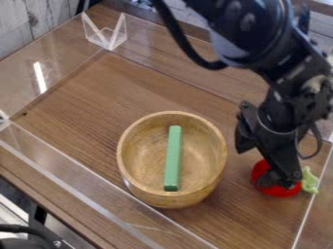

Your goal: Move the red object to the left side of the table

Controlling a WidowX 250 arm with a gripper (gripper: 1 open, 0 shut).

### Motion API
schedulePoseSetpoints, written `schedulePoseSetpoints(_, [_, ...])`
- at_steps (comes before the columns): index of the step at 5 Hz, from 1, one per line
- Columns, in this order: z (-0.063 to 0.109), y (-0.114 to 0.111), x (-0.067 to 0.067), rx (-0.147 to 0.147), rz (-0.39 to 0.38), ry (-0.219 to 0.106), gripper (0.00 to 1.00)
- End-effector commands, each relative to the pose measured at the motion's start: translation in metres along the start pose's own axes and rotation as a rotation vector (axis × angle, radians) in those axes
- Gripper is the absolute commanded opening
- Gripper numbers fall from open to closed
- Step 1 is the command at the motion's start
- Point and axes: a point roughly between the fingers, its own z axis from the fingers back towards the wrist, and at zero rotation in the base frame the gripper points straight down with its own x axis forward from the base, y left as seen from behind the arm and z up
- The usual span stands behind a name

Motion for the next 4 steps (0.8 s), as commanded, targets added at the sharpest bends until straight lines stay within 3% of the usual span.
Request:
schedulePoseSetpoints(1, [-0.011,-0.005,0.014,0.006,0.041,-0.029,0.0])
schedulePoseSetpoints(3, [0.047,0.025,0.018,0.069,-0.016,-0.101,0.0])
schedulePoseSetpoints(4, [0.072,0.063,0.008,0.114,0.017,-0.115,0.0])
